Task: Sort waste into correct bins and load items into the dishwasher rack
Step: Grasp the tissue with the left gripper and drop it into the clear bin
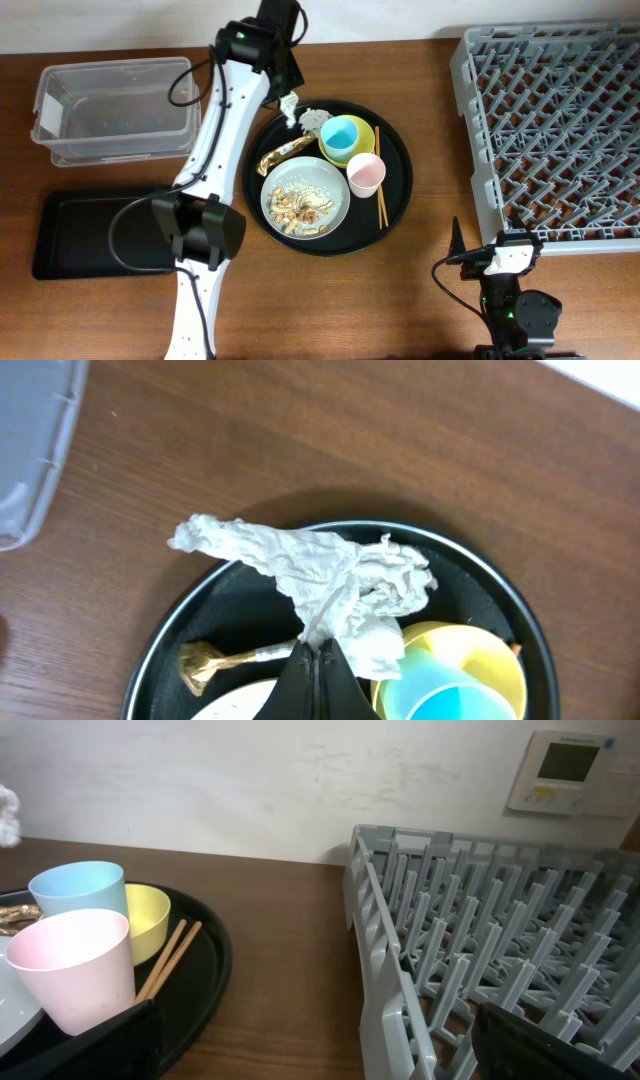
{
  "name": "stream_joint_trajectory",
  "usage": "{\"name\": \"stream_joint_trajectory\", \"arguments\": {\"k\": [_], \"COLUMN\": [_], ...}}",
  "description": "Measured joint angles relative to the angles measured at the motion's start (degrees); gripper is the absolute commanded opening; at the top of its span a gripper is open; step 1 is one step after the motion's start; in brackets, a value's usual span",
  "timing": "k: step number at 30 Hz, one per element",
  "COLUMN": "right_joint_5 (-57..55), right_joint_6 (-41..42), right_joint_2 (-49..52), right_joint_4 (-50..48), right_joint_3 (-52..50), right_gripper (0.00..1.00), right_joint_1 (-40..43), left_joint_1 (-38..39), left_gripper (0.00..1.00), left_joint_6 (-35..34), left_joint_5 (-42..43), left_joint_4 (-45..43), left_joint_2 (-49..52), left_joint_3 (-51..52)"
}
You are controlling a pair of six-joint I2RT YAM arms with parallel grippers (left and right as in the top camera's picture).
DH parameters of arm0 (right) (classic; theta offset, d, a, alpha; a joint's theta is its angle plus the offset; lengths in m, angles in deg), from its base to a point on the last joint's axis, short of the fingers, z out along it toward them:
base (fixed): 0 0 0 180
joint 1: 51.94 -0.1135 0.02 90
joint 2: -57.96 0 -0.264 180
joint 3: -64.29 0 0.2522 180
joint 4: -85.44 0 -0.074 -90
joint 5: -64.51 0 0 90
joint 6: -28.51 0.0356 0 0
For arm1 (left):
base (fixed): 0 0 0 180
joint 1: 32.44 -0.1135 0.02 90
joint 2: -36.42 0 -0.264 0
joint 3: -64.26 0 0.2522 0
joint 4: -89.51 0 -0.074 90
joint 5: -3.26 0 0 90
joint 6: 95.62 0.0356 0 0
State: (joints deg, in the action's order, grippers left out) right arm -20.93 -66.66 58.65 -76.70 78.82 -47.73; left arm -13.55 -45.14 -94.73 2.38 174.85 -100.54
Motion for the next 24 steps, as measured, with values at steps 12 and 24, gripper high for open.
{"name": "stream_joint_trajectory", "arguments": {"k": [12, 24], "right_joint_5": [0.00, 0.00], "right_joint_6": [0.00, 0.02], "right_joint_2": [0.00, 0.00], "right_joint_4": [0.00, 0.02], "right_joint_3": [0.00, 0.00], "right_gripper": [0.98, 0.99], "right_joint_1": [0.00, 0.00], "left_joint_1": [-15.76, -30.10], "left_gripper": [0.01, 0.93], "left_joint_6": [-0.02, -0.09], "left_joint_5": [-5.18, -7.23], "left_joint_4": [1.18, 2.10], "left_joint_2": [0.00, 0.02], "left_joint_3": [-6.21, -6.21]}}
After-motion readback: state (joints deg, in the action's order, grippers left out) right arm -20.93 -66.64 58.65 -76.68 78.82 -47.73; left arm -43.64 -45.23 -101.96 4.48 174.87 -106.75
